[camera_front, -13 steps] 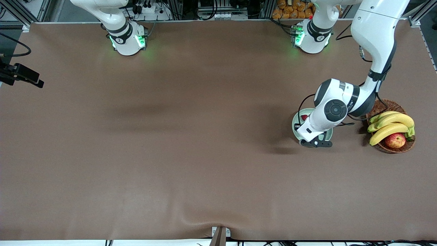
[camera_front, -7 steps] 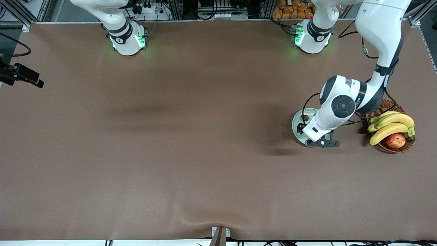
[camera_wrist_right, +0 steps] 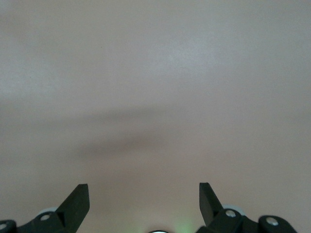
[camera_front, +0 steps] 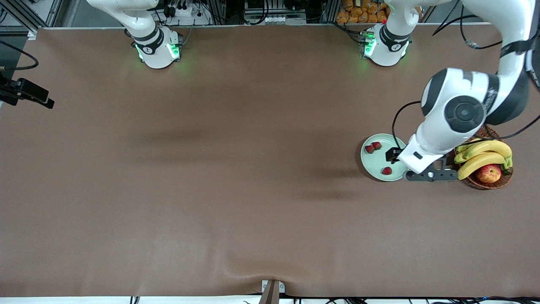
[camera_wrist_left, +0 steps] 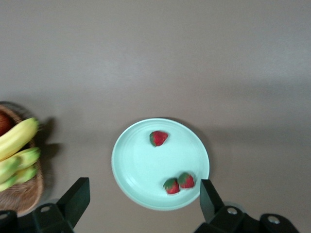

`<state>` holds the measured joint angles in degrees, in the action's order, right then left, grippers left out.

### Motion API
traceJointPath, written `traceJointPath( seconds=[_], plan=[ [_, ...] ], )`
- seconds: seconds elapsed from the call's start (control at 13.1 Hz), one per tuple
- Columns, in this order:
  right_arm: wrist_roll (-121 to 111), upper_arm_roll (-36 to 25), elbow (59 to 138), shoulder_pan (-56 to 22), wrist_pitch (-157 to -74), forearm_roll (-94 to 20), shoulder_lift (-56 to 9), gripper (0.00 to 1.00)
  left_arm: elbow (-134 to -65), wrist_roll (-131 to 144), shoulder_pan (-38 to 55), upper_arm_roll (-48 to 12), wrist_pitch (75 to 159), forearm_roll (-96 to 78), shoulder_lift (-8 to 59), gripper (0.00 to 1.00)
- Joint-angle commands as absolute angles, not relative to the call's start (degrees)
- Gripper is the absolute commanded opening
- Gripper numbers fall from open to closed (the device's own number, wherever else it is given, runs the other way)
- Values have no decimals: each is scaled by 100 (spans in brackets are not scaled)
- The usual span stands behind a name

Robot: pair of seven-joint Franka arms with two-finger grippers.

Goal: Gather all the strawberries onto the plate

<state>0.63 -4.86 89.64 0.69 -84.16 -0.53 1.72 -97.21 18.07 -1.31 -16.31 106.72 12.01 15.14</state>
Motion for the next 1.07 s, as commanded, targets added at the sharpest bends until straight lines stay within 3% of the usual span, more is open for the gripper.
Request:
traceJointPath(
  seconds=[0.0,0.69,0.99],
  plan=[
    [88,-457,8930,105,-8358,-132,211,100,-8949,1758,-184,-1687,9820,845,1530,100],
    [88,-457,8930,105,-8385,-176,202,100,-8736,1687,-413,-1609,9132,70,273,100],
    [88,-457,8930,79,-8385,-176,202,100,-8955,1346,-404,-1118,8877,-69,-96,100]
  ],
)
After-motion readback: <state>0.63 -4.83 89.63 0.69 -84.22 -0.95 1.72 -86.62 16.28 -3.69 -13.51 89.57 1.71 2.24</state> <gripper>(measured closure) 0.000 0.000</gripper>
